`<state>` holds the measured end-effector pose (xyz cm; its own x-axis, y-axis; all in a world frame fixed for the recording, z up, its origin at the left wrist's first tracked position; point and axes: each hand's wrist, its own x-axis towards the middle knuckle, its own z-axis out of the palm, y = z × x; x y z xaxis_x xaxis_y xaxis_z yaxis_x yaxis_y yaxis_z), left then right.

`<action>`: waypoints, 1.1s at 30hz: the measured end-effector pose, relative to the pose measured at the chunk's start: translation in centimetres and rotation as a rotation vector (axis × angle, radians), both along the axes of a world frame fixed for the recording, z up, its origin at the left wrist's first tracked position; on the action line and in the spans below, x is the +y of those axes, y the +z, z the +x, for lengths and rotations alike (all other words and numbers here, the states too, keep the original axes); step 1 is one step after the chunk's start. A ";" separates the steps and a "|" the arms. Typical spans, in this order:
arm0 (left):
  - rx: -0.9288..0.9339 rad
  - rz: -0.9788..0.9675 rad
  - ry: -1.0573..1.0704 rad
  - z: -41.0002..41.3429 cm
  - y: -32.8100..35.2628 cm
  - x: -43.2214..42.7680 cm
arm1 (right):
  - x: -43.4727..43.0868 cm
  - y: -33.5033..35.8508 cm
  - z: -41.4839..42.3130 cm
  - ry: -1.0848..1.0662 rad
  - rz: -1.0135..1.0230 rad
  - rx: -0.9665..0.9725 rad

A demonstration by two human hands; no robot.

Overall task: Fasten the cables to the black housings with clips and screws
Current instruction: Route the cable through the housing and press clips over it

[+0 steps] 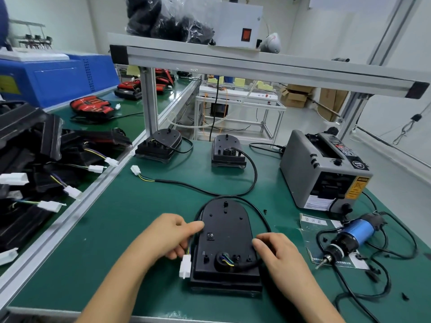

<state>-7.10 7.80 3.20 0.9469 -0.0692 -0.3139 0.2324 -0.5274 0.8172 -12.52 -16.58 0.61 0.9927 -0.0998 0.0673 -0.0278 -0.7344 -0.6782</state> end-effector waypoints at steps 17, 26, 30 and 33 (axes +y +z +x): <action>-0.138 0.315 -0.175 -1.4 -0.4 -0.9 | 0.3 0.1 -0.5 0.022 -0.023 0.015; -0.147 0.193 -0.189 -5.1 -0.5 -2.0 | 2.1 1.0 -0.9 0.027 0.116 0.129; -0.141 0.046 -0.138 -6.5 -0.4 -3.4 | 2.0 1.2 -0.7 -0.041 0.445 0.147; -0.123 -0.146 -0.031 -7.8 0.7 -4.6 | 1.8 1.5 -0.5 -0.098 0.661 0.125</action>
